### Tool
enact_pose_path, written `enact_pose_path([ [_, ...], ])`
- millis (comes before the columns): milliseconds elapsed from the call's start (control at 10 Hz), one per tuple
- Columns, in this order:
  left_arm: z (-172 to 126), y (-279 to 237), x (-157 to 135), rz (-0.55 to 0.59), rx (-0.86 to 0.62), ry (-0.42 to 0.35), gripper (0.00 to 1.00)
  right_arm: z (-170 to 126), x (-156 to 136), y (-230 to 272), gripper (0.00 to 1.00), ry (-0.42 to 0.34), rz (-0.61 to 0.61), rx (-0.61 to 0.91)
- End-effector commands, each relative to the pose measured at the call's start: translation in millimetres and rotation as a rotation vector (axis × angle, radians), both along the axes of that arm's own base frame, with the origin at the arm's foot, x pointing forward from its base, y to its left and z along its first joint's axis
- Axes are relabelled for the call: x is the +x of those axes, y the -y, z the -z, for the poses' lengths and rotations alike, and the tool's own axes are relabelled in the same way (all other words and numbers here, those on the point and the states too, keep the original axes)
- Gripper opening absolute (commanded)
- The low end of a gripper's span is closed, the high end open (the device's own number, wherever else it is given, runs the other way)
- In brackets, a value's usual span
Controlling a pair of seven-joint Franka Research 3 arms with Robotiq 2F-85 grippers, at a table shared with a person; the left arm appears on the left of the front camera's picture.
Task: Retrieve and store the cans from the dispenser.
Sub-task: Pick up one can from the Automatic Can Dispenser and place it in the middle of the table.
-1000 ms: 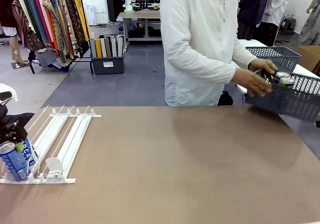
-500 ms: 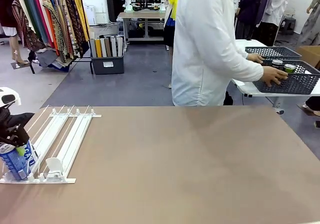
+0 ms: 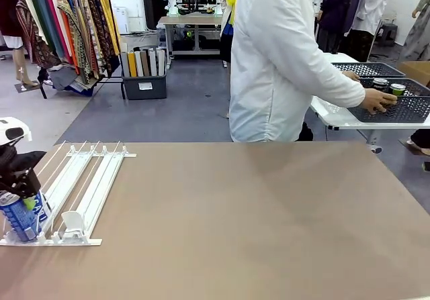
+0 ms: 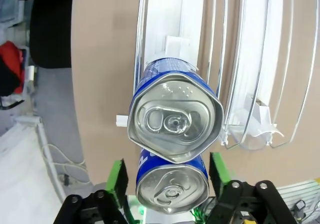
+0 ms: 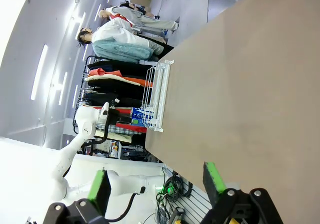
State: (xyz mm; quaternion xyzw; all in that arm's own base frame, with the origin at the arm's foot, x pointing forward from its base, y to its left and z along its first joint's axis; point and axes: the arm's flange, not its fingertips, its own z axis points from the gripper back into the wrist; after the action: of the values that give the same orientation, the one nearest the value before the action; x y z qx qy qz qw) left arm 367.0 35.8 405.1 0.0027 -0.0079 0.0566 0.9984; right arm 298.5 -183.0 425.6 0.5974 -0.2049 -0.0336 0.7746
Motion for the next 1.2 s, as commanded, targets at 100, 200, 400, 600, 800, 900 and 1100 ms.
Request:
enact_pose_path([
  [100, 12.5, -2.1, -11.1, 0.022, -0.013, 0.006, 0.0, -2.1, -0.8, 2.4, 1.0, 0.011, -0.014, -0.004],
  [200, 12.9, -1.8, -10.8, 0.023, -0.014, 0.007, 0.0, -2.1, -0.8, 2.4, 1.0, 0.011, -0.014, -0.004],
  [400, 12.8, -2.1, -10.2, 0.025, -0.028, 0.013, 0.0, -2.1, -0.8, 2.4, 1.0, 0.011, -0.014, -0.004],
  [600, 9.1, -1.1, -11.1, 0.023, -0.04, 0.024, 0.0, -2.1, -0.8, 2.4, 1.0, 0.011, -0.014, -0.004],
  [800, -30.8, -7.4, -15.2, 0.014, -0.11, 0.055, 0.0, -2.1, -0.8, 2.4, 1.0, 0.011, -0.014, -0.004],
  [900, -71.6, -14.2, -20.0, 0.008, -0.157, 0.07, 0.0, -2.1, -0.8, 2.4, 1.0, 0.011, -0.014, -0.004],
  [1100, -146.5, -30.6, -27.1, 0.037, -0.223, 0.078, 0.0, -2.1, -0.8, 2.4, 1.0, 0.011, -0.014, -0.004],
])
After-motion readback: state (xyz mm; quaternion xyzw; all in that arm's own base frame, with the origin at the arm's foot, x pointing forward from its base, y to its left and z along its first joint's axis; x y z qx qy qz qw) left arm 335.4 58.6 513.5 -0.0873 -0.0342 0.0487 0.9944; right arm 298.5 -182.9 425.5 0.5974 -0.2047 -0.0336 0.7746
